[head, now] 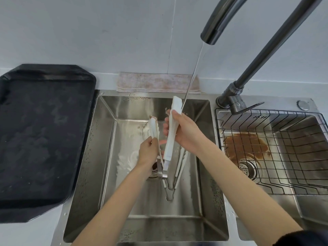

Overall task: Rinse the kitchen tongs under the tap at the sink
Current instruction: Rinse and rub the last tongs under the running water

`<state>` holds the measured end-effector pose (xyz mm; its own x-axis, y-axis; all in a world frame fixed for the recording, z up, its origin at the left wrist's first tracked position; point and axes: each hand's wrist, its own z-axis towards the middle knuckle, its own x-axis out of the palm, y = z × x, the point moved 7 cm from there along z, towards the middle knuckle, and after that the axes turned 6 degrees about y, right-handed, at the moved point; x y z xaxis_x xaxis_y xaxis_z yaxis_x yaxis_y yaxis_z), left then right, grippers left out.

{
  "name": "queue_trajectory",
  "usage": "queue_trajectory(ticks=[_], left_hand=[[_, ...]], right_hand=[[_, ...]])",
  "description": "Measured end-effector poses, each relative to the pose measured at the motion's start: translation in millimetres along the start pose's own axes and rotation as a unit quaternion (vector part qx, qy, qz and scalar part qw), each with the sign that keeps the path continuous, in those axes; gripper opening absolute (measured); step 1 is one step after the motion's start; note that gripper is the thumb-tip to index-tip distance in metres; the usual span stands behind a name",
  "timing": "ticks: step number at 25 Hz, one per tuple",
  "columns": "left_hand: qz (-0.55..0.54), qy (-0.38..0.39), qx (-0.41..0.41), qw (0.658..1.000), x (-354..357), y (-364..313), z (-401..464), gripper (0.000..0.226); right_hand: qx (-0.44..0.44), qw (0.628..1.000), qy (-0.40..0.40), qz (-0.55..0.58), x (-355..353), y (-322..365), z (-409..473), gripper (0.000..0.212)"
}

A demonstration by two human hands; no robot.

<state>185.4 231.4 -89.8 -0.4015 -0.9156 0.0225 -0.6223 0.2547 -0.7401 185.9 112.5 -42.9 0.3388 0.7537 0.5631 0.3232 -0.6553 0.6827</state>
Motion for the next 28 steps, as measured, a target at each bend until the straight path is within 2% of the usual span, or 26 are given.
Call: queue_trajectory(ticks=[2, 5, 7, 10, 14, 16, 18, 21, 25, 28], left_hand=[[-0.022, 0.066, -0.018, 0.997, 19, -3, 3, 0.03], [-0.081, 0.127, -0.031, 0.988, 45, -22, 7, 0.034], [-0.107, 0.134, -0.032, 0.985, 56, -35, 14, 0.036], [-0.075, 0.167, -0.016, 0.983, 74, -47, 20, 0.035], [-0.087, 0.201, -0.023, 0.975, 87, -41, 18, 0.034], [-0.12, 0.204, -0.031, 0.971, 88, -39, 18, 0.035], [-0.209, 0.196, -0.058, 0.956, 86, -37, 23, 0.037], [-0.326, 0.18, -0.097, 0.923, 82, -36, 25, 0.029], [-0.375, 0.193, -0.082, 0.903, 77, -43, 21, 0.021], [-0.376, 0.24, -0.05, 0.893, 74, -62, 14, 0.02]], right_hand=[[-0.016, 0.999, -0.011, -0.042, -5, 8, -11, 0.014], [-0.038, 0.997, -0.051, -0.032, -18, 25, -27, 0.018], [-0.041, 0.996, -0.082, -0.023, -27, 33, -37, 0.019], [-0.06, 0.992, -0.107, -0.009, -35, 46, -50, 0.019], [-0.07, 0.988, -0.125, -0.054, -35, 60, -59, 0.02], [-0.067, 0.986, -0.133, -0.08, -35, 63, -61, 0.022], [-0.066, 0.985, -0.131, -0.086, -34, 63, -62, 0.024], [-0.051, 0.988, -0.141, -0.046, -41, 53, -60, 0.03], [-0.001, 0.979, -0.194, 0.066, -65, 19, -48, 0.044], [0.061, 0.965, -0.224, 0.123, -78, -14, -34, 0.049]])
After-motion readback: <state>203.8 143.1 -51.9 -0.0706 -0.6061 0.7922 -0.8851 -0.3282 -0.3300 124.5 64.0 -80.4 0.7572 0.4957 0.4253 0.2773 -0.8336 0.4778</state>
